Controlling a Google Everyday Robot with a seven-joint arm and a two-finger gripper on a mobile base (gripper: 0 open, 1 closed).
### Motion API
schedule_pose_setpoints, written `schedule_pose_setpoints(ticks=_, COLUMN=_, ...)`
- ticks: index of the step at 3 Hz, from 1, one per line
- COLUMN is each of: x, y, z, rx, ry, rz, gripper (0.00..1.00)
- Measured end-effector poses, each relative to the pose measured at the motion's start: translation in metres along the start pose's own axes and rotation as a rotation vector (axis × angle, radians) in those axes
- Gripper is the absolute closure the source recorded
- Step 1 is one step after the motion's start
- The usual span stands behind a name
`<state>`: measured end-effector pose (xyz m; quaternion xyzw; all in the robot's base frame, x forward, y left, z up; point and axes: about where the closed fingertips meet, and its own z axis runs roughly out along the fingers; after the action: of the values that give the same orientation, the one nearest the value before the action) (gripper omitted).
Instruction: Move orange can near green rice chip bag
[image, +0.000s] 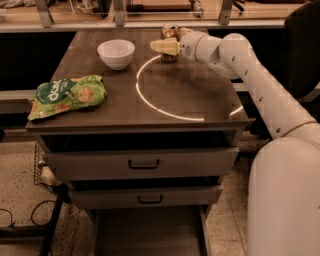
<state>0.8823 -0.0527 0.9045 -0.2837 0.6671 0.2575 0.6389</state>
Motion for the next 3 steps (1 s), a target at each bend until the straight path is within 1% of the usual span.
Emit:
schedule_pose_setpoints(ticks=1, x=0.0008, y=0.0033, z=0.0034, rx=-0.006, ry=0.000, rz=0.001, gripper=0.48)
schedule_pose_setpoints(ticks=3, x=0.0019, y=0.0078, z=0.0082, rx=-0.014, ry=0.001, rz=0.003, gripper=0.95)
